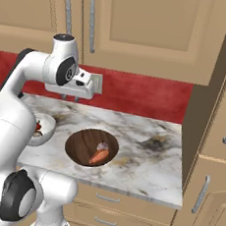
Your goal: Place the bowl containing the sweet potato and garlic in the microwave. Close the microwave door and press the start button to microwave the meal.
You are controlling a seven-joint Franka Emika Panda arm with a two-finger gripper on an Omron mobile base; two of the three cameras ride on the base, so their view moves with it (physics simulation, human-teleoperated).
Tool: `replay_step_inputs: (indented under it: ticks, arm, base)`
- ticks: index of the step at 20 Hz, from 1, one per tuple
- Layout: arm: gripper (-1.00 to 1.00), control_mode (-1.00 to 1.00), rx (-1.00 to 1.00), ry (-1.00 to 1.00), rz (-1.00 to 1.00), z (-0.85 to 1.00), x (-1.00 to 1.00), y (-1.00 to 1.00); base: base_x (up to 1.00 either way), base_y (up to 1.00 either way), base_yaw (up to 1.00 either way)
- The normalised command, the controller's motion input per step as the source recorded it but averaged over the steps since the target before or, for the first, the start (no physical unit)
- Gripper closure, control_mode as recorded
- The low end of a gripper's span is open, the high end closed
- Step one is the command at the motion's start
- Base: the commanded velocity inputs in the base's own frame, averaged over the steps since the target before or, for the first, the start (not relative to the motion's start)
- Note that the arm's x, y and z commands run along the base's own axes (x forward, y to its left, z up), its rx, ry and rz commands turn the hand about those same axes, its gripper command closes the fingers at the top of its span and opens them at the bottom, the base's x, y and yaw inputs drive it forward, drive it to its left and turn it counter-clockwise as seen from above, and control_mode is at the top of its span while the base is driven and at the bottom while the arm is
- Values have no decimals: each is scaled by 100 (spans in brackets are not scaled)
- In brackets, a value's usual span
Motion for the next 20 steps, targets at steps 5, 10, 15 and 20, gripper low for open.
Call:
replay_step_inputs:
  ticks: [5,10,15,20]
  arm:
    - [-100,-100,2,-4,-3,-13,-13,-24]
    - [-100,-100,4,-10,-10,-46,-33,-46]
    - [-100,-100,8,-19,-17,-43,-6,-39]
    - [-100,-100,10,-15,-22,-57,-18,-50]
  base:
    - [0,0,0]
    - [0,0,0]
    - [0,0,0]
    - [0,0,0]
